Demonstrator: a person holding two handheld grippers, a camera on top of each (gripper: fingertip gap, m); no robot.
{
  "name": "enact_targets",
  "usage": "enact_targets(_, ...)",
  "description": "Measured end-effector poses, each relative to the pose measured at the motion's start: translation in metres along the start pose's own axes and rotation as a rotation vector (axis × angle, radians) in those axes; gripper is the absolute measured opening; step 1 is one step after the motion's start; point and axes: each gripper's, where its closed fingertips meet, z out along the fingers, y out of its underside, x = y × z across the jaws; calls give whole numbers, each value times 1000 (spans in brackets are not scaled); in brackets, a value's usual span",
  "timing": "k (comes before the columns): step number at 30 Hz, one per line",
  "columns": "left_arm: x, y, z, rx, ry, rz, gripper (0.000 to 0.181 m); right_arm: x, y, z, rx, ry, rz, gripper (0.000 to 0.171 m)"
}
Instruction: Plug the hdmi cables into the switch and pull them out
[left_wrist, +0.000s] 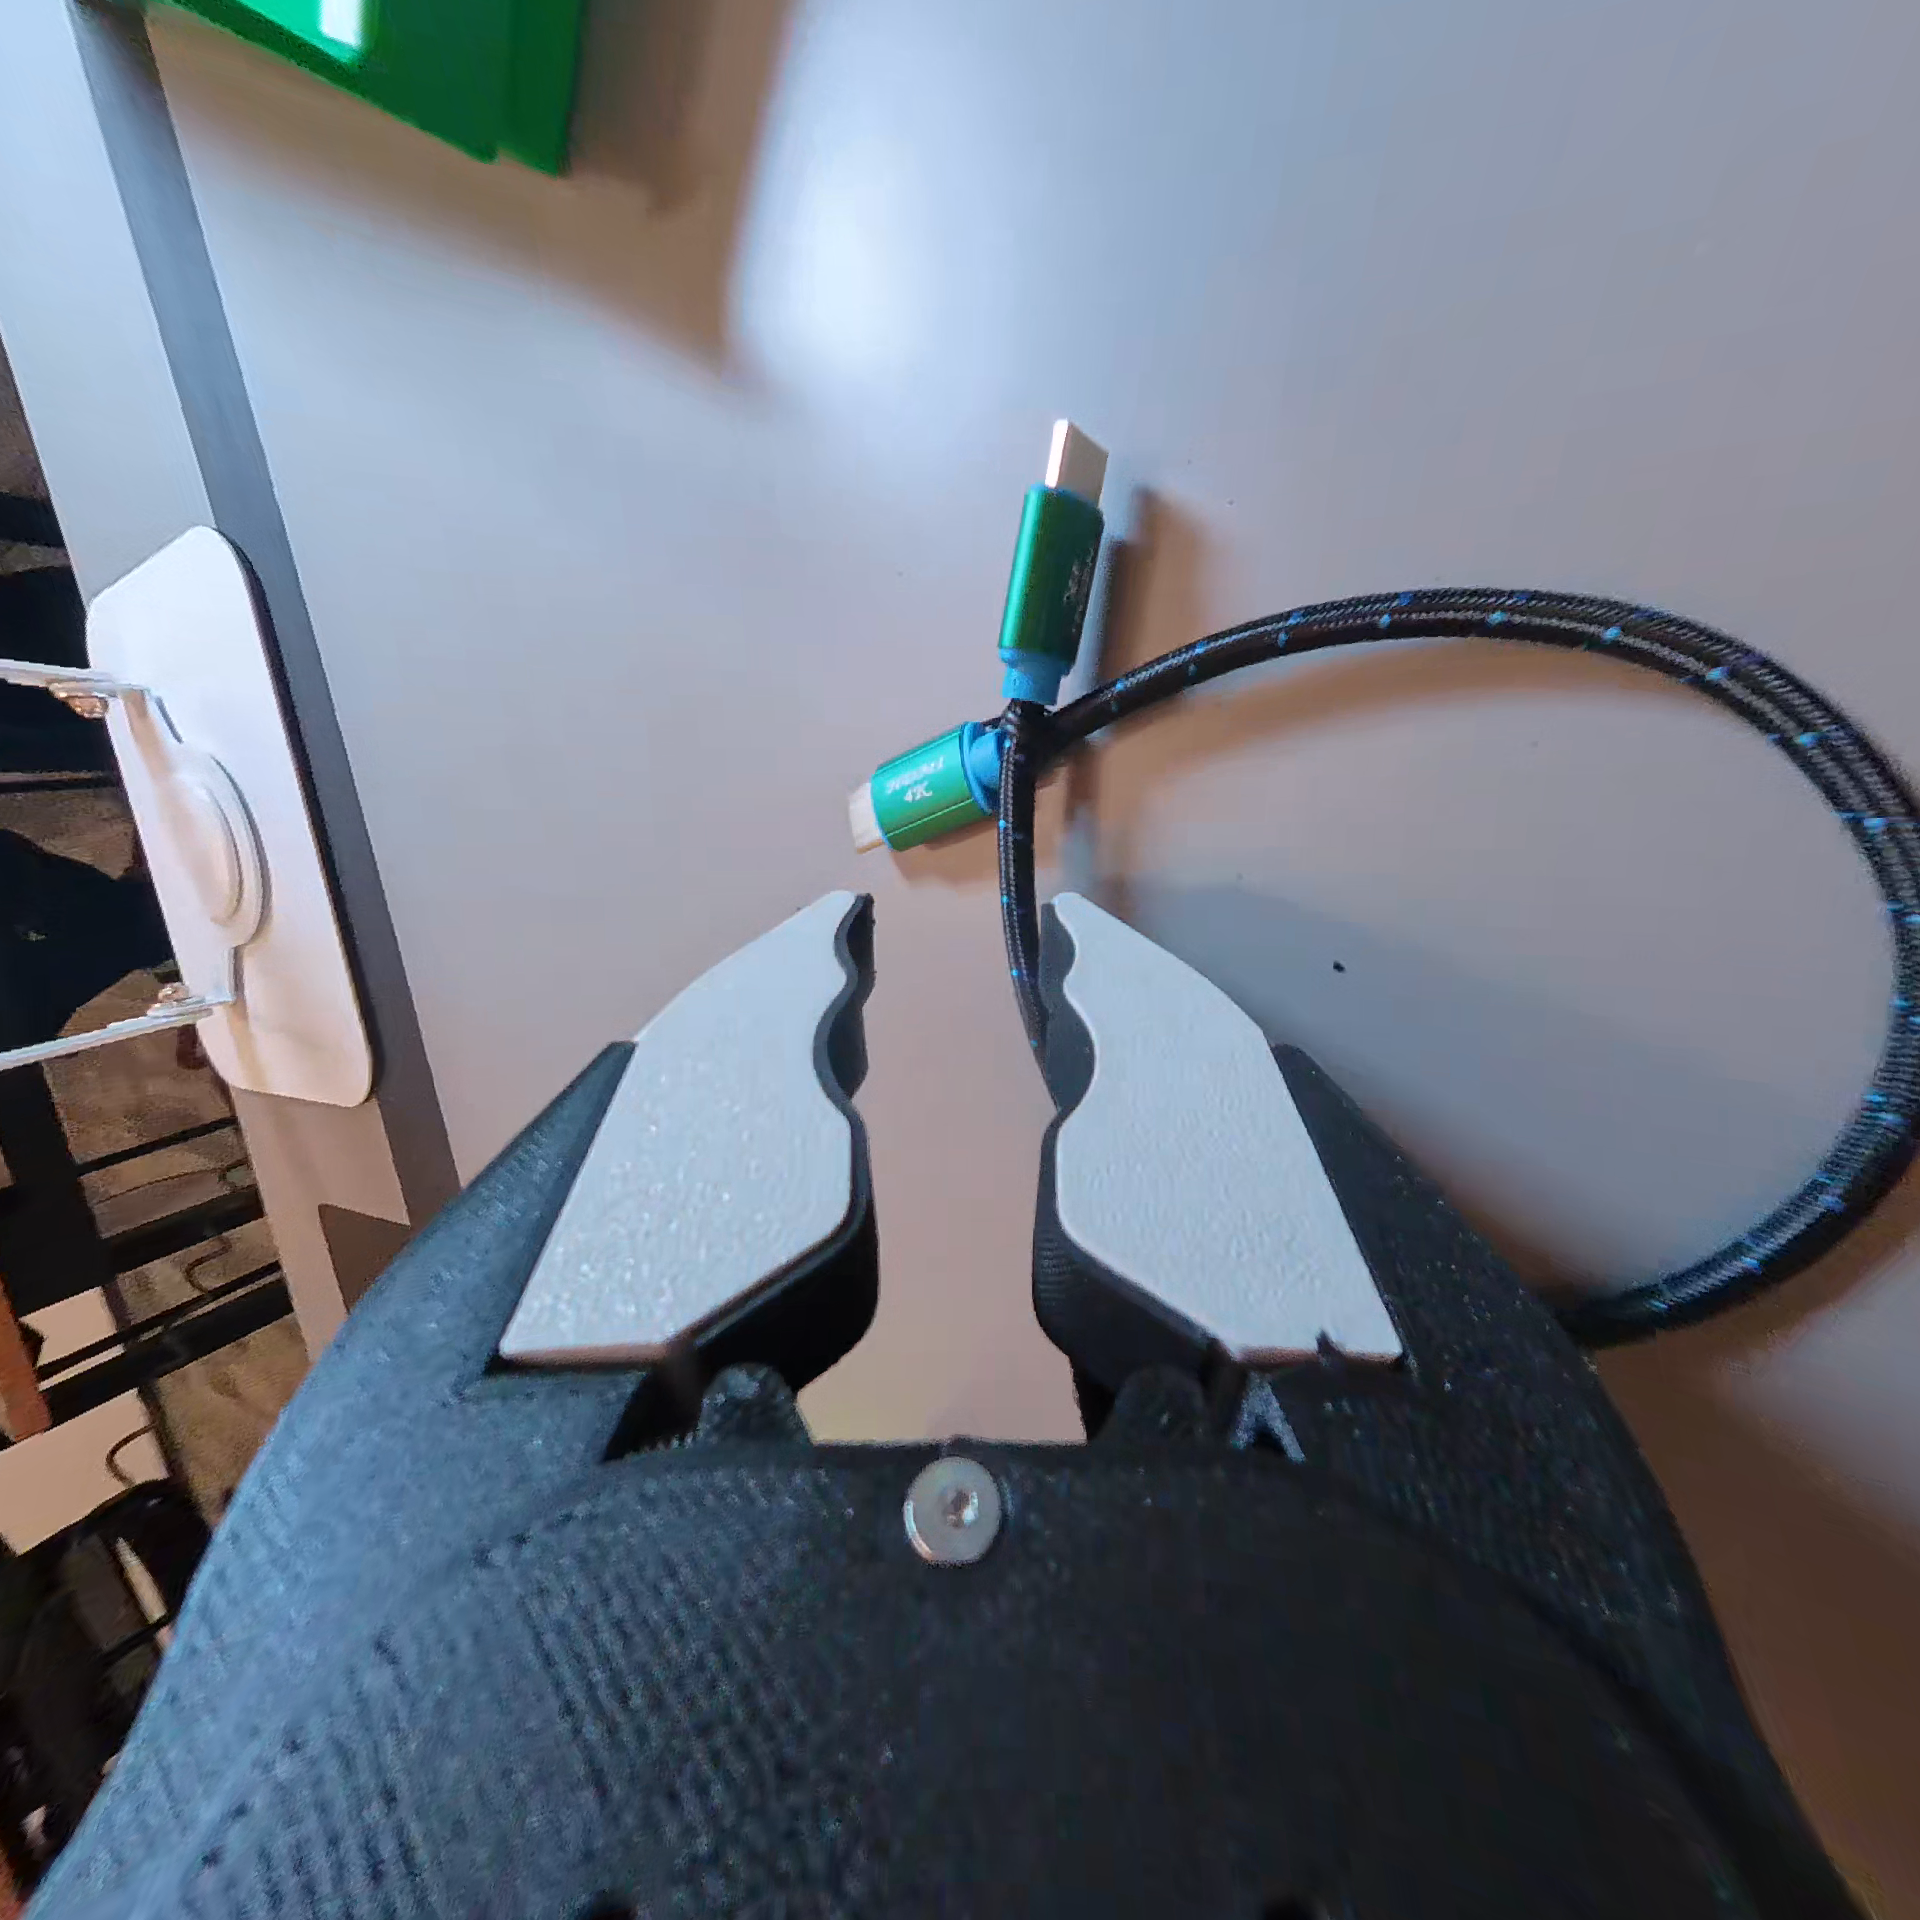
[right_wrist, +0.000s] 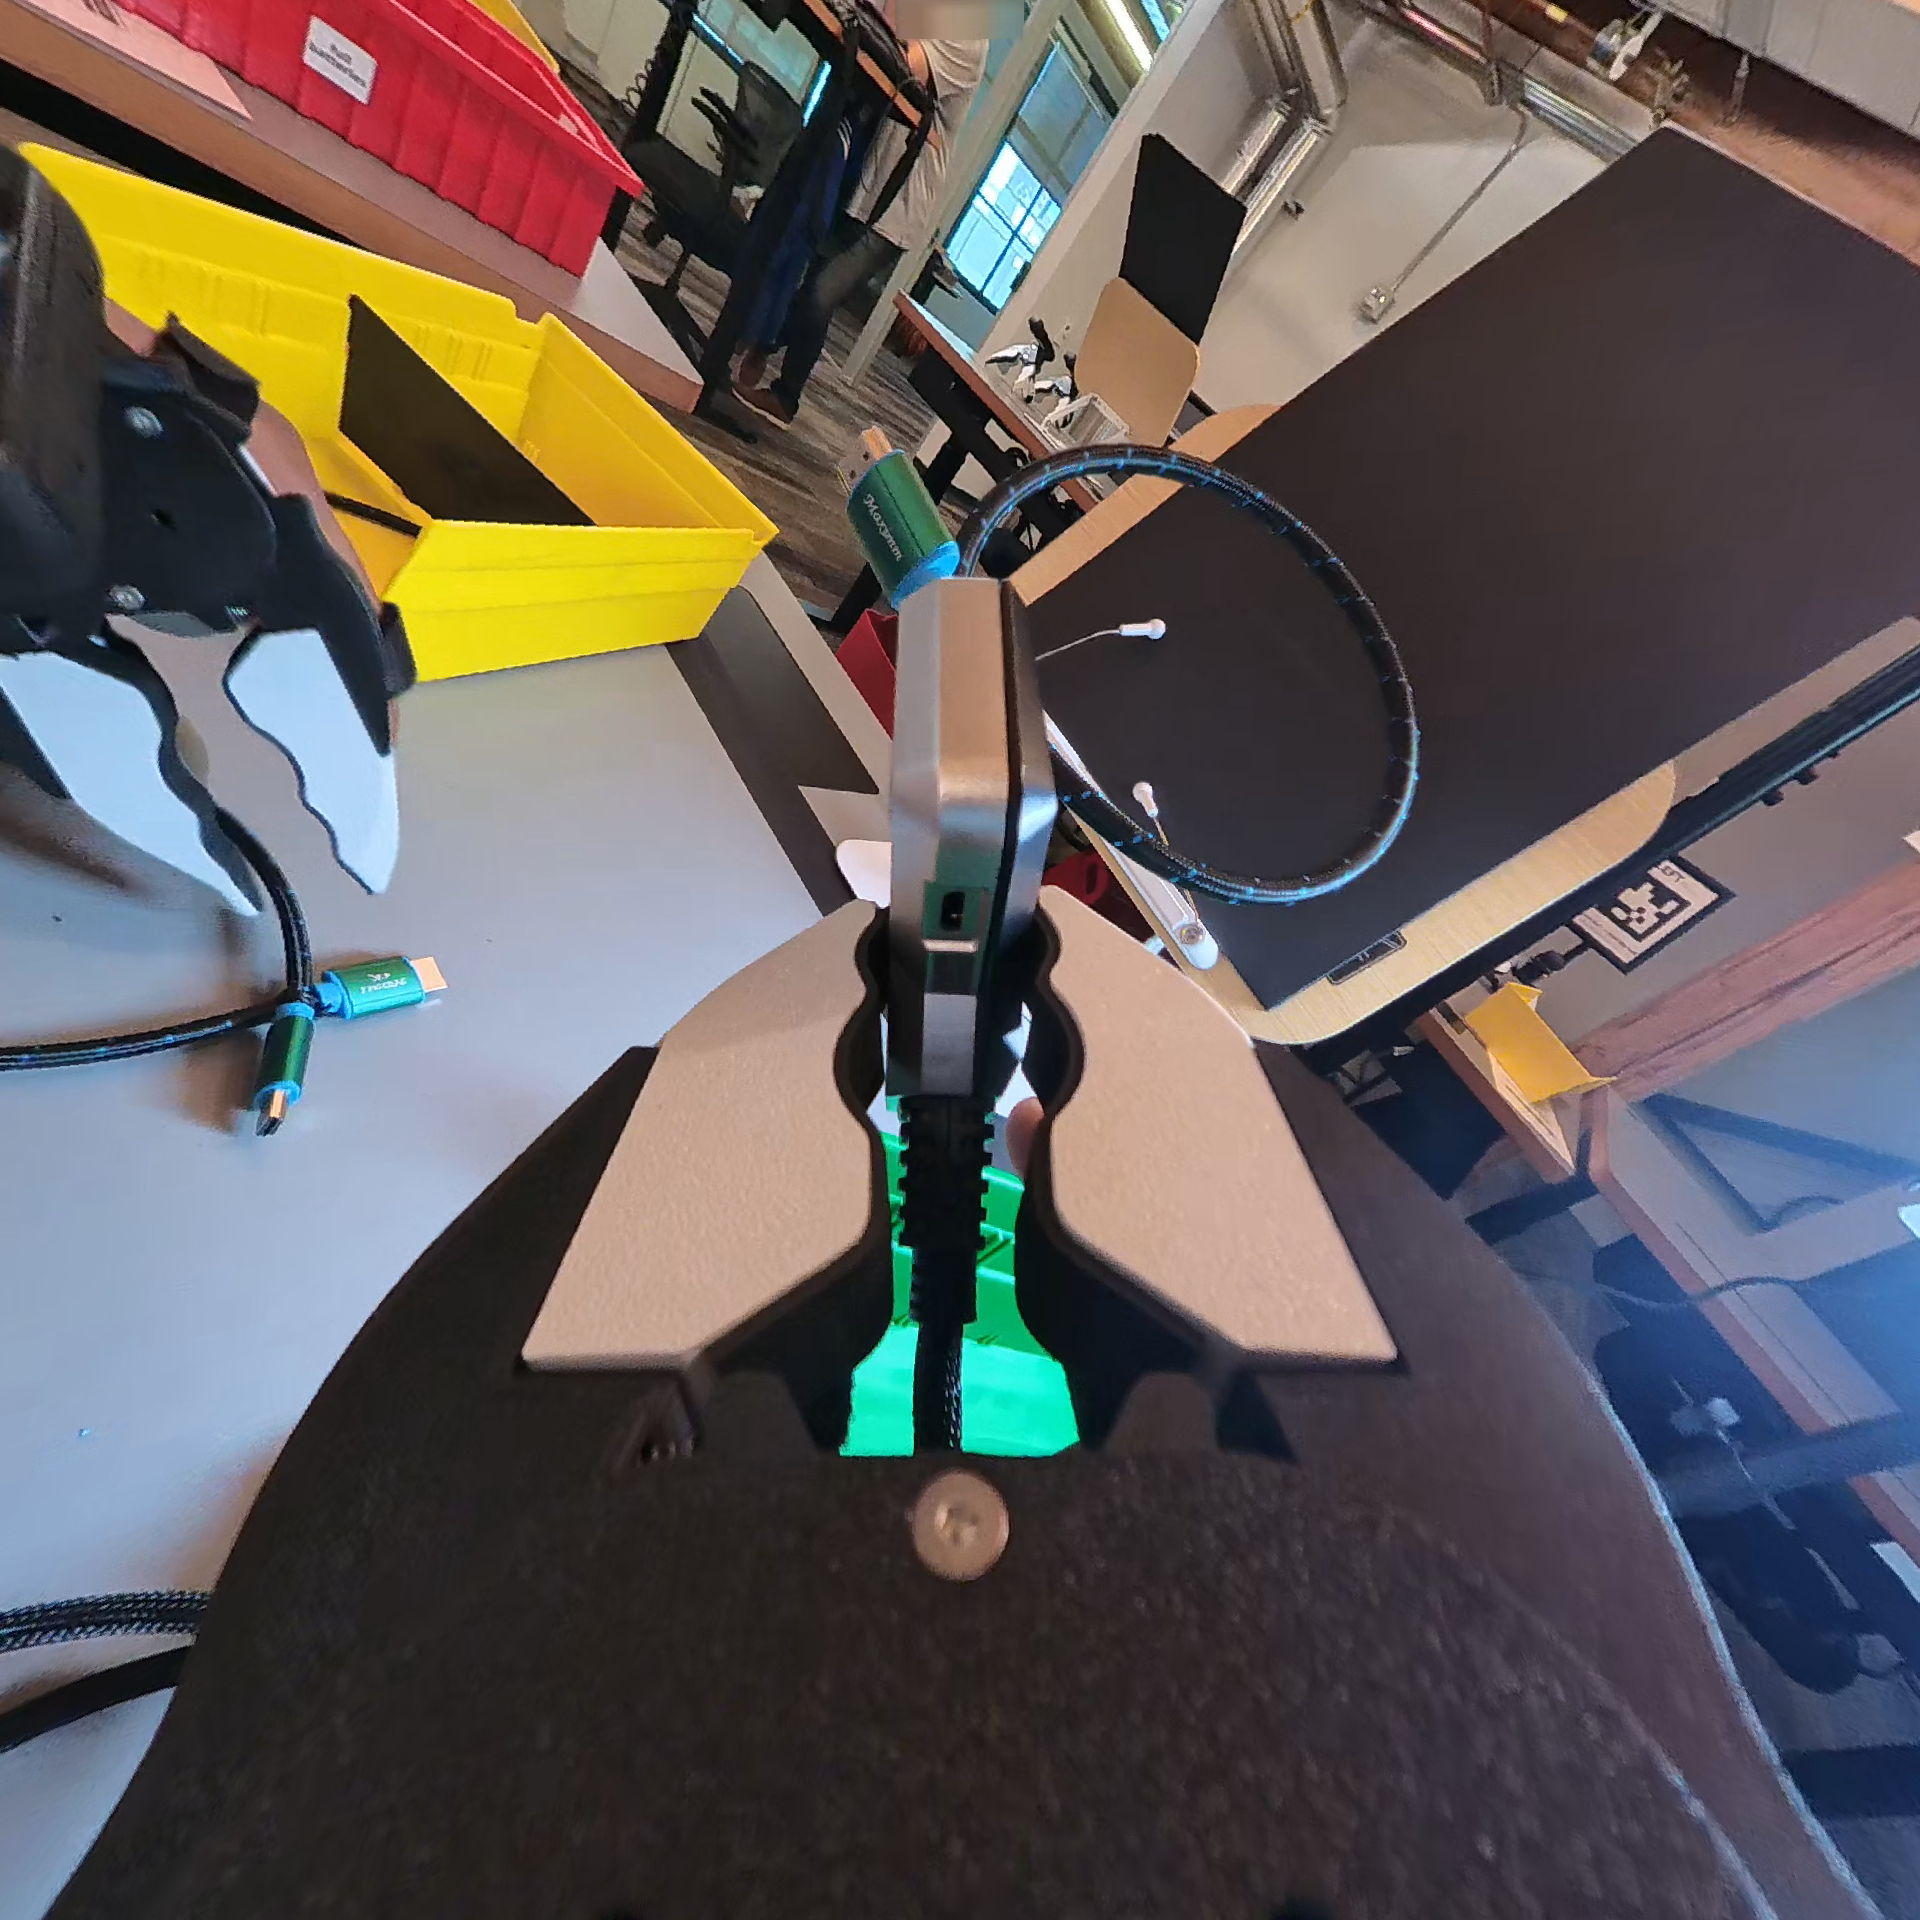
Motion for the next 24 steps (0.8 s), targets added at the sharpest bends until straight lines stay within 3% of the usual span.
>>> enact_targets(3,19,-11,-20,84,98,-65,30,2,1,0,2,2,7,23)
enact_targets(8,108,-54,-55,275,451,-239,28,-2,-3,2,7,-4,0,23)
enact_targets(12,139,-29,-42,96,339,-66,9,-8,-6,3,3,-14,-13,23)
enact_targets(14,147,-8,-52,38,375,-16,0,-9,-6,3,-1,-16,-17,23)
enact_targets(18,107,51,-69,-114,249,-120,0,-5,-6,1,9,-8,-1,23)
enact_targets(20,88,45,-73,-27,196,-249,11,-4,-6,3,18,-8,12,23)
enact_targets(24,87,-10,-53,177,193,-411,26,-10,-5,6,3,-19,-1,23)
